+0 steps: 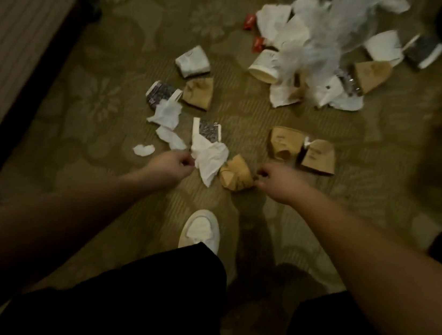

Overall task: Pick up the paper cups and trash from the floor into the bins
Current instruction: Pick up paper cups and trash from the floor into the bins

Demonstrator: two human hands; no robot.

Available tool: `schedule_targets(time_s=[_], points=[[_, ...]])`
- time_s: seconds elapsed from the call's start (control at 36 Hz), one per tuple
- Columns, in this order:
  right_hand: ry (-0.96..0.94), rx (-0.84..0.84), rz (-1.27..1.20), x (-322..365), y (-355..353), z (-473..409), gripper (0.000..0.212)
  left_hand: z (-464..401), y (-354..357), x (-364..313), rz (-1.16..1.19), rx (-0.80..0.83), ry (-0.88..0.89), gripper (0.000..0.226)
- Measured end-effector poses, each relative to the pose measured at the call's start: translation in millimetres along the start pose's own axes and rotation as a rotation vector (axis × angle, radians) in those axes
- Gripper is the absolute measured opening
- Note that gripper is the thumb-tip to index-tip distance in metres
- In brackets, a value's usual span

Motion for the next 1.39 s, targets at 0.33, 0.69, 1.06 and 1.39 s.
schedule_targets(time_s=[0.33, 0.69, 1.06, 1.39], points=[[0.317, -0.040, -0.254, 16, 77, -81, 0.081, -63, 56, 30, -0.062, -0.156, 0.154, 0.072], [0.508, -0.033, -0.570, 11, 89, -93, 0.082, -102, 92, 26, -0.292, -0.182, 0.118, 0.036], [0.432, 0.046, -0.683, -8, 95, -81, 0.042, -63, 83, 79, 0.122, -0.260, -0.035, 0.032], [0.296, 0.042, -0.606, -3, 92, -92, 0.034, -74, 16, 170, -0.003, -0.461, -0.390, 0.046]])
Point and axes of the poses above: each hand's wrist, its own z-axis away from the middle knuckle, its own y-axis out of the palm, x = y × z, the point moved 4 cm from there along -z, towards the middle knuckle, and after that the axes turned 3 degrees about y, right-handed, at the moved point
